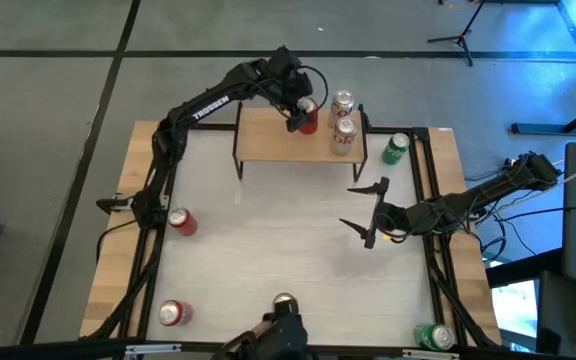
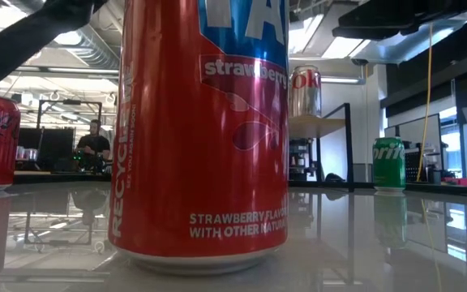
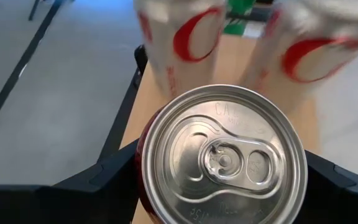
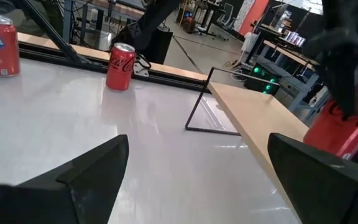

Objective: Place canned beverage on shelf
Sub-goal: Put the right red black soda can on the shelf

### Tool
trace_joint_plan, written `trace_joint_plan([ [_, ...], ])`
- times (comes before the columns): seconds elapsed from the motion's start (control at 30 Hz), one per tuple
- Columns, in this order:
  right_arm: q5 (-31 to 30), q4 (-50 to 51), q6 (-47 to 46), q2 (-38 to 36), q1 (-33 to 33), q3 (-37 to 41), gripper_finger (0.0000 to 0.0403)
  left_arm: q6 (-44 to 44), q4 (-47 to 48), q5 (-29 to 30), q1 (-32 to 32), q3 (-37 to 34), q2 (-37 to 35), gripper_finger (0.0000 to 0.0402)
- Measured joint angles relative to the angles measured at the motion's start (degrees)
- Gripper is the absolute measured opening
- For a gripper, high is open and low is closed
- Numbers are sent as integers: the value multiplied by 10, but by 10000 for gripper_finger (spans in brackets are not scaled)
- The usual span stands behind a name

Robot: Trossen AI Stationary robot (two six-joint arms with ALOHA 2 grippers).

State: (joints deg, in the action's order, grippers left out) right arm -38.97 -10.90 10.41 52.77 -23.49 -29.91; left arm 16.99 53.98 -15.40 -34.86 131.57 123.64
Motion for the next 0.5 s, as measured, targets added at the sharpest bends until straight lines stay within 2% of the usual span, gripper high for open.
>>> trace_joint_plan([
  [0.5, 0, -5, -1, 0, 0, 0, 381, 27, -44, 8, 0, 0, 23, 289],
])
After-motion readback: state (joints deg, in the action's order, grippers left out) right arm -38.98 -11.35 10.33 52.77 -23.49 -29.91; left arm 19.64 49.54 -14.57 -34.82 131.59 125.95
